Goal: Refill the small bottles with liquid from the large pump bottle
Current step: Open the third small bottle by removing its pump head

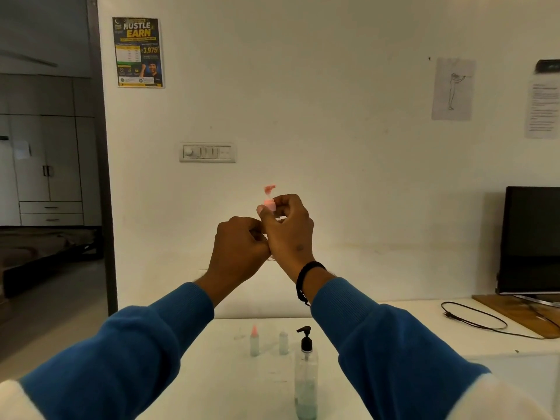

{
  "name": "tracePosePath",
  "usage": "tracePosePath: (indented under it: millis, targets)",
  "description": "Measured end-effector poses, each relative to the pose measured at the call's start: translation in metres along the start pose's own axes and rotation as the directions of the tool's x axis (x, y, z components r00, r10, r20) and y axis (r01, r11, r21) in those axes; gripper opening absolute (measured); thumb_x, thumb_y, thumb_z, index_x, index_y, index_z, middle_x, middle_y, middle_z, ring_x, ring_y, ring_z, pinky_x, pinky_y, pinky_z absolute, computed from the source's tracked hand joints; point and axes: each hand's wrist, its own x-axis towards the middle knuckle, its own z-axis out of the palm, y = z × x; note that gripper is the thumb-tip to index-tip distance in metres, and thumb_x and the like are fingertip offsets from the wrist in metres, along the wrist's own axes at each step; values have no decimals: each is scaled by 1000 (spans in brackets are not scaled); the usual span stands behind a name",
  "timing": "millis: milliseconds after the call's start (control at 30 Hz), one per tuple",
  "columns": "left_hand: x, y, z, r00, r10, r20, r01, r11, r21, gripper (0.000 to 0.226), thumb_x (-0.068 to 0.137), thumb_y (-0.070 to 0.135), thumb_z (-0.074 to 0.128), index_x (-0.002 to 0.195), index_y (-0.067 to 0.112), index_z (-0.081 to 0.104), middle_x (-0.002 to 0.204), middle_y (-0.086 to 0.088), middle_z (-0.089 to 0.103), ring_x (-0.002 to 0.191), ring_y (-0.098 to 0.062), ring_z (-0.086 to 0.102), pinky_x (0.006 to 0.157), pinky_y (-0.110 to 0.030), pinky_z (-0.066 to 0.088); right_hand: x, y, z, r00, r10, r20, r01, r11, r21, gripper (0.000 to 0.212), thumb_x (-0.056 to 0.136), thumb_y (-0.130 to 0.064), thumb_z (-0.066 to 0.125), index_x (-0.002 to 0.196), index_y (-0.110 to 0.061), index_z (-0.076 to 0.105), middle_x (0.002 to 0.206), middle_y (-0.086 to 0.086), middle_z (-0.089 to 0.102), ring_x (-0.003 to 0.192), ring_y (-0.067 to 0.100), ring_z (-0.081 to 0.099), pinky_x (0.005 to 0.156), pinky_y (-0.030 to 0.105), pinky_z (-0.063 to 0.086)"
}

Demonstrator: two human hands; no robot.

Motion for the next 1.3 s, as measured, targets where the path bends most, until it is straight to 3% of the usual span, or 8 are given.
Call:
tracePosePath:
  millis: [167, 367, 500, 567, 733, 867, 1000, 1300]
  targets:
    - [-1, -4, 1, 1000, 2, -13, -2, 1000, 6, 9, 86, 10, 76, 91, 4, 80, 72, -1, 71, 59, -7, 56, 65, -19, 42, -2, -1, 4, 999, 33, 29, -34, 999, 16, 24, 105, -29, 55, 116, -13, 70, 104, 1, 72, 97, 14, 66, 90, 33, 57]
    - [-6, 1, -3, 1000, -2, -4, 2, 1000, -12, 18, 87, 10, 75, 71, 16, 68, 53, 17, 54, 48, -7, 53, 56, -10, 33, -4, 2, 2, 999, 30, 23, -30, 999, 12, 35, 89, -32, 79, 112, -20, 55, 101, -9, 64, 86, 4, 62, 72, 12, 47]
    - [-6, -4, -2, 1000, 2, -9, -2, 1000, 14, 3, 80, 7, 77, 80, 4, 78, 56, 13, 56, 50, -4, 53, 59, -17, 40, -1, 3, 3, 998, 59, 29, -60, 998, 23, 12, 98, -27, 66, 103, -16, 66, 96, -4, 70, 90, 11, 67, 77, 22, 53]
    - [-7, -6, -2, 1000, 0, -13, 0, 1000, 7, 7, 82, 9, 78, 86, 3, 79, 61, 8, 60, 53, -4, 55, 62, -18, 43, 0, 5, 5, 996, 72, 58, -74, 997, 35, 19, 103, -25, 58, 103, -10, 71, 94, 0, 72, 88, 17, 69, 81, 30, 57]
    - [-7, -4, -2, 1000, -28, -4, 28, 1000, 0, 8, 85, 11, 77, 79, 6, 75, 57, 13, 57, 51, -6, 54, 59, -13, 36, -3, 3, 5, 997, 57, 52, -59, 998, 36, 31, 97, -34, 68, 123, -16, 63, 106, -3, 69, 94, 11, 65, 81, 23, 52]
    - [-7, -3, -1, 1000, -15, -4, 15, 1000, 7, 14, 84, 8, 75, 72, 13, 71, 53, 16, 54, 49, -8, 52, 56, -13, 33, -3, 4, 4, 999, 41, 18, -42, 999, 9, 25, 91, -31, 76, 108, -20, 61, 97, -10, 66, 86, 4, 62, 71, 12, 46]
    - [-7, -5, 1, 1000, -4, -19, 5, 1000, 9, 7, 84, 8, 75, 88, 4, 79, 64, 8, 62, 55, -5, 56, 60, -13, 36, 0, 3, 3, 1000, 27, 14, -26, 1000, -15, 15, 94, -32, 73, 100, -24, 61, 90, -16, 63, 83, 0, 61, 68, 10, 43]
    - [-6, -4, 1, 1000, 0, -25, 0, 1000, -20, 13, 83, 15, 80, 91, 5, 80, 64, 5, 65, 57, -7, 60, 62, -16, 42, 9, 0, 6, 1000, 17, -6, -17, 1000, -14, 17, 101, -34, 61, 100, -18, 68, 92, -4, 73, 87, 12, 68, 80, 27, 55]
